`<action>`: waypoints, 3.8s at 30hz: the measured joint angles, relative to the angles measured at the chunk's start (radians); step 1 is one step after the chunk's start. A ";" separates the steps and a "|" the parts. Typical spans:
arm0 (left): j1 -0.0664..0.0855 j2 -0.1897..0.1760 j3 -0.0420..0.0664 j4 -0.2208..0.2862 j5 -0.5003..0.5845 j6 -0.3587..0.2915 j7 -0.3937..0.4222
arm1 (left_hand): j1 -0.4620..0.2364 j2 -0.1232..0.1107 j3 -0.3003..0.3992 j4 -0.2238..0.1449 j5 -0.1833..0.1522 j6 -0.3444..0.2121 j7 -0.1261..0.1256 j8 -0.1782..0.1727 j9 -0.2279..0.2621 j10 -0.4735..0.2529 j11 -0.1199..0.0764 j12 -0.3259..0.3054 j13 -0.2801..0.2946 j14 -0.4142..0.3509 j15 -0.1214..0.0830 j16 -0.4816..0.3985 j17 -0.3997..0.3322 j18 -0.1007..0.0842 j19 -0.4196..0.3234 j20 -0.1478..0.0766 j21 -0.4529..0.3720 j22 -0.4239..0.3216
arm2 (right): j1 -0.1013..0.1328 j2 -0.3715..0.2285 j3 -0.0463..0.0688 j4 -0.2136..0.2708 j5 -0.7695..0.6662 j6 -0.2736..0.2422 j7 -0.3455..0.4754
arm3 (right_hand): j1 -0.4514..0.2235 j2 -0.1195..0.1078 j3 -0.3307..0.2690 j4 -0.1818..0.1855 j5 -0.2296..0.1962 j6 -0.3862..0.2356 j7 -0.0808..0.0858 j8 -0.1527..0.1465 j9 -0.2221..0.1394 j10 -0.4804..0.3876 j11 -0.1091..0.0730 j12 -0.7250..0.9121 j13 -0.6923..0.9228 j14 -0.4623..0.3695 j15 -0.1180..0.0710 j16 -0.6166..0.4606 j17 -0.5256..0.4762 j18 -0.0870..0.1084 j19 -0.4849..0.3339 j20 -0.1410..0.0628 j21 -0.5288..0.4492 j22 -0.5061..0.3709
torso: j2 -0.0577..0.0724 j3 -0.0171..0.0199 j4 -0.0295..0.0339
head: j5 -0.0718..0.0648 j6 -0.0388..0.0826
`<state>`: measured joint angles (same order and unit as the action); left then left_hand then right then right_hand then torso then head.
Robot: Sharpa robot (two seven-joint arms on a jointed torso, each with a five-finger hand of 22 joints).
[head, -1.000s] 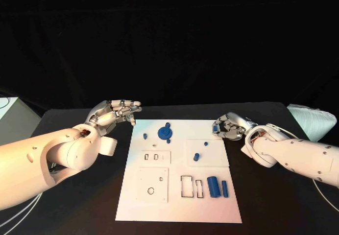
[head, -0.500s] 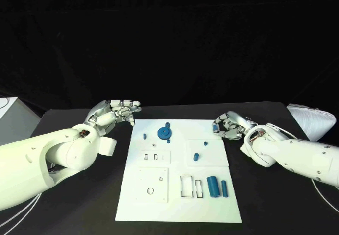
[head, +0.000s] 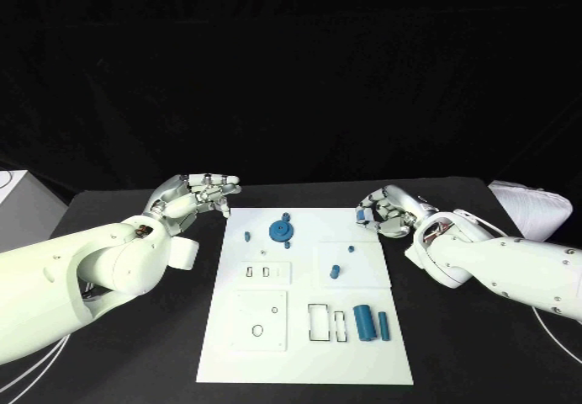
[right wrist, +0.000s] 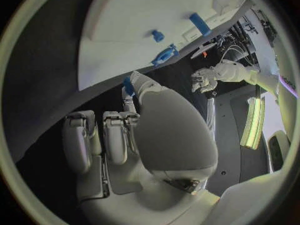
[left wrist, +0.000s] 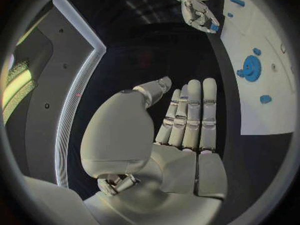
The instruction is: Assemble the parts on the task board
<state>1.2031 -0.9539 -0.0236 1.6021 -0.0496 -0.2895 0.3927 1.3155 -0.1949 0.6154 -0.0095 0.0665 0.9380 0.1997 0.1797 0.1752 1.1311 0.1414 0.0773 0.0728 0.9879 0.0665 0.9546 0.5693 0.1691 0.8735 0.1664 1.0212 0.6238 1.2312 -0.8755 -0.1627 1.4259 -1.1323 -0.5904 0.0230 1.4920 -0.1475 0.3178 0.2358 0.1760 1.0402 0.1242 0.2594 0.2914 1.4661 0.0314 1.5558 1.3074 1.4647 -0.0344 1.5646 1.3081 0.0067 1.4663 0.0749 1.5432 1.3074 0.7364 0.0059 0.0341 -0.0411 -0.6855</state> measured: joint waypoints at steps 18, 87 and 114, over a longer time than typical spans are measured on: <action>0.000 0.037 -0.002 -0.034 -0.038 -0.004 -0.029 | -0.011 -0.003 -0.062 0.014 0.000 0.007 -0.007 0.054 0.026 0.060 -0.031 0.146 0.078 0.028 -0.021 0.084 0.021 0.000 0.008 -0.016 0.028 0.002 | 0.002 0.130 -0.007 0.225 -0.115 0.017 -0.247 | -0.030 -0.012 0.018 -0.004 -0.011 -0.002 -0.002 0.017 0.000 0.000 0.000 0.000 0.000 0.004 -0.004 0.000 0.000 0.000 0.000 -0.007 0.004 0.001 | -0.029 -0.0074 -0.0055 | 0.053 -0.036; -0.001 0.058 -0.004 -0.037 -0.256 0.044 -0.210 | -0.017 0.009 -0.062 0.051 0.000 -0.048 -0.073 0.329 0.182 0.216 -0.091 1.317 1.102 0.477 -0.077 0.598 0.738 -0.078 0.488 -0.077 0.426 0.615 | -0.149 0.360 -0.013 0.079 -0.444 0.022 -0.414 | -0.062 -0.033 0.031 -0.001 -0.004 -0.010 -0.012 0.047 0.039 0.000 0.000 -0.004 0.000 0.004 -0.003 0.000 -0.001 0.000 0.000 -0.007 0.023 0.000 | -0.036 -0.0081 -0.0061 | 0.121 -0.099; -0.001 0.059 -0.004 -0.039 -0.266 0.057 -0.220 | -0.021 0.006 -0.065 0.054 0.000 -0.053 -0.069 0.325 0.181 0.194 -0.088 1.302 1.080 0.477 -0.077 0.598 0.738 -0.079 0.488 -0.077 0.426 0.617 | -0.152 0.368 -0.013 0.066 -0.451 0.031 -0.421 | -0.095 -0.058 0.043 0.004 -0.033 -0.042 -0.005 0.048 0.037 0.000 0.000 -0.031 0.000 0.004 -0.003 0.000 -0.001 0.000 0.000 -0.007 0.010 0.000 | -0.035 -0.0063 -0.0070 | 0.120 -0.100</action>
<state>1.2019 -0.8947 -0.0278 1.5627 -0.3153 -0.2329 0.1729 1.2950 -0.1892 0.5505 0.0444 0.0665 0.8854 0.1311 0.5049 0.3557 1.3253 0.0537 1.3796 1.1526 1.4651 -0.0106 1.5521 1.3076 0.0898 1.3616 0.0895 1.4472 1.2403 1.0793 -0.5072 -0.1753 1.4922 -1.5828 -0.5593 -0.3977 1.3972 -0.2052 0.3608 0.2394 0.1427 0.9986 0.1189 0.3074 0.3288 1.4661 0.0316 1.5244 1.3074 1.4682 -0.0377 1.5646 1.3073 0.0067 1.4662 0.0681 1.5534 1.3073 0.7012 -0.0004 0.0271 0.0785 -0.7850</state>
